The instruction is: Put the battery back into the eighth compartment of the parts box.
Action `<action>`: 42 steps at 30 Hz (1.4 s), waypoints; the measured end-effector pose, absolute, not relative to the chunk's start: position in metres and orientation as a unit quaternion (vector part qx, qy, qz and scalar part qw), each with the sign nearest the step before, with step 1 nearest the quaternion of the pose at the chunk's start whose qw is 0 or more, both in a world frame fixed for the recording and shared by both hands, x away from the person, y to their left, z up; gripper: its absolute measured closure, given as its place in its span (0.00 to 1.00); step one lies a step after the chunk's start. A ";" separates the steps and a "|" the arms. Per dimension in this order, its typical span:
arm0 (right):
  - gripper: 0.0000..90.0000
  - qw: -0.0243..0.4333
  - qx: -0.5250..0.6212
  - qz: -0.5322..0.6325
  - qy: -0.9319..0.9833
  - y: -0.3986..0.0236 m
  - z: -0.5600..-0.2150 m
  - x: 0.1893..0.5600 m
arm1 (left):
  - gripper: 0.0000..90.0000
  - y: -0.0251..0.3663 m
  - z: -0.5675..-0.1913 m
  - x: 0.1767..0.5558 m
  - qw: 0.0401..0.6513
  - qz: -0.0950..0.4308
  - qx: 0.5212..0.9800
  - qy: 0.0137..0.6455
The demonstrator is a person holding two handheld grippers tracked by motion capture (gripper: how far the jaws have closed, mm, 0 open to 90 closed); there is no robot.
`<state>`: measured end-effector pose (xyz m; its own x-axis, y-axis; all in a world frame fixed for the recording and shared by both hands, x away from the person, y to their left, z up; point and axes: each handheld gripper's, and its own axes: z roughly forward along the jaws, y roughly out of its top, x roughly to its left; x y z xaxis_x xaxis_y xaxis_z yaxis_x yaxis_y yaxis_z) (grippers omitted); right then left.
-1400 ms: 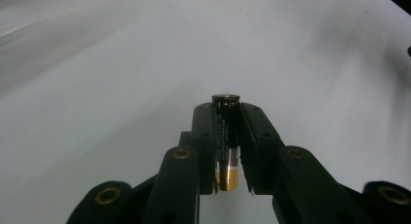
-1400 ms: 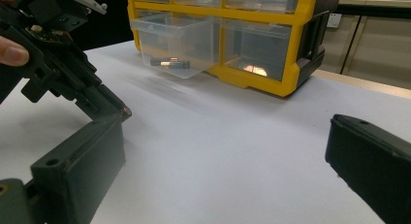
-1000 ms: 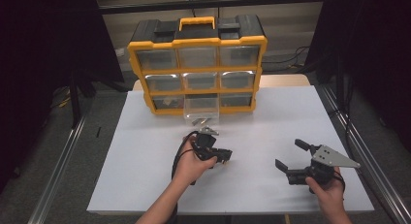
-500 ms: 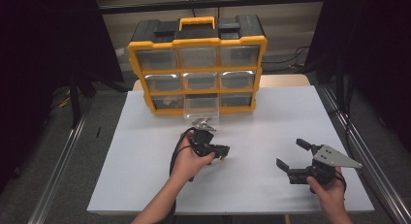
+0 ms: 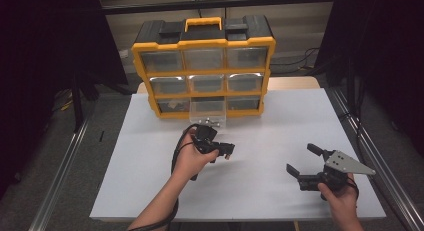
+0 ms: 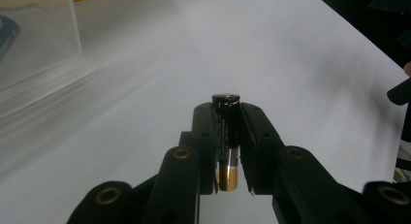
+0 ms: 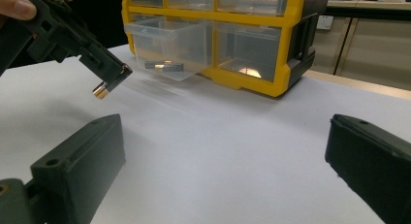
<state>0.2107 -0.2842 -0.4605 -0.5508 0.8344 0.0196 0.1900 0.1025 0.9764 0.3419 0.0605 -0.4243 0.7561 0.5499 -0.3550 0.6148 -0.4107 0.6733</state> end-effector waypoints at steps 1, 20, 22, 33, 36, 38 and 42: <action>0.00 0.289 0.376 0.555 0.683 -0.284 -0.460 0.210 | 0.86 0.062 -0.422 0.344 0.416 -0.039 0.840 0.345; 0.00 0.290 0.374 0.555 0.684 -0.283 -0.461 0.212 | 0.86 0.071 -0.397 0.360 0.415 -0.029 0.838 0.354; 0.00 0.290 0.375 0.554 0.684 -0.283 -0.461 0.211 | 0.86 0.071 -0.394 0.363 0.413 -0.029 0.840 0.351; 0.00 0.290 0.374 0.553 0.686 -0.283 -0.461 0.211 | 0.86 0.078 -0.381 0.373 0.417 -0.025 0.834 0.362; 0.00 0.291 0.375 0.552 0.686 -0.283 -0.461 0.211 | 0.86 0.081 -0.379 0.375 0.418 -0.025 0.832 0.365; 0.00 0.290 0.375 0.553 0.686 -0.284 -0.461 0.210 | 0.86 0.082 -0.377 0.376 0.417 -0.019 0.831 0.367; 0.00 0.290 0.376 0.554 0.684 -0.284 -0.461 0.211 | 0.86 0.086 -0.372 0.379 0.418 -0.016 0.829 0.371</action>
